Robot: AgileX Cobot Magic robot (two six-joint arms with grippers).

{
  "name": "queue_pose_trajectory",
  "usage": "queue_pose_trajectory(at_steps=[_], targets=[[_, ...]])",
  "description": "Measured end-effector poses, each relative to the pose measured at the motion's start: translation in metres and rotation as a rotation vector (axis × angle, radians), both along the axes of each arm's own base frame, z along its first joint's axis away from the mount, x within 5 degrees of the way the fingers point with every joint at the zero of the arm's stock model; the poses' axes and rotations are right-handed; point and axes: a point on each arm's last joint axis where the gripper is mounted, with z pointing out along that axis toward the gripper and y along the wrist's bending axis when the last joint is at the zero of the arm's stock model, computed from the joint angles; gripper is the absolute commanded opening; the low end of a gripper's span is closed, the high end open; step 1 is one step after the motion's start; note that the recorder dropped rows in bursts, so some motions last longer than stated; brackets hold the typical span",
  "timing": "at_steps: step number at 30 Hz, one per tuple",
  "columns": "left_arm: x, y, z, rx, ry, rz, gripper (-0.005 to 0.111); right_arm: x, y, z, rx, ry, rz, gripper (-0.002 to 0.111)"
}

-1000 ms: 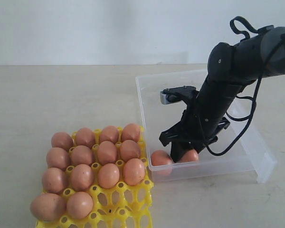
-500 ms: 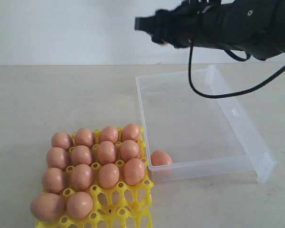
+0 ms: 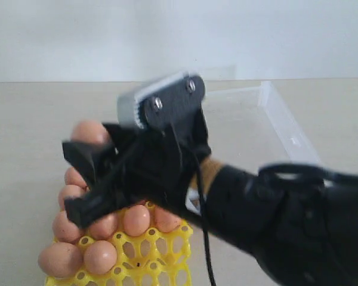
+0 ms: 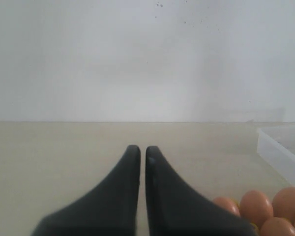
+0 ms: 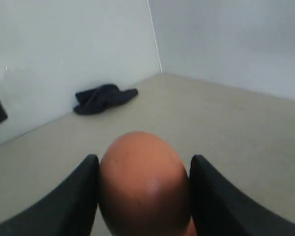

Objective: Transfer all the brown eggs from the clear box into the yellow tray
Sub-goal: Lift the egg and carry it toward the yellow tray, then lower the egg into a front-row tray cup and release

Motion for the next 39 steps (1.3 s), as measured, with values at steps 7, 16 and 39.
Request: queue_pose_trajectory(at_steps=[7,16,39], targets=[[0.0,0.0,0.0,0.0,0.0,0.0,0.004,-0.04,-0.017,-0.04,-0.06,0.089,0.04,0.0],[0.0,0.0,0.0,0.0,0.0,0.0,0.004,-0.036,-0.016,-0.068,-0.058,0.105,0.0,0.0],[0.0,0.0,0.0,0.0,0.0,0.0,0.004,-0.033,-0.015,-0.118,-0.13,0.219,-0.033,0.0]])
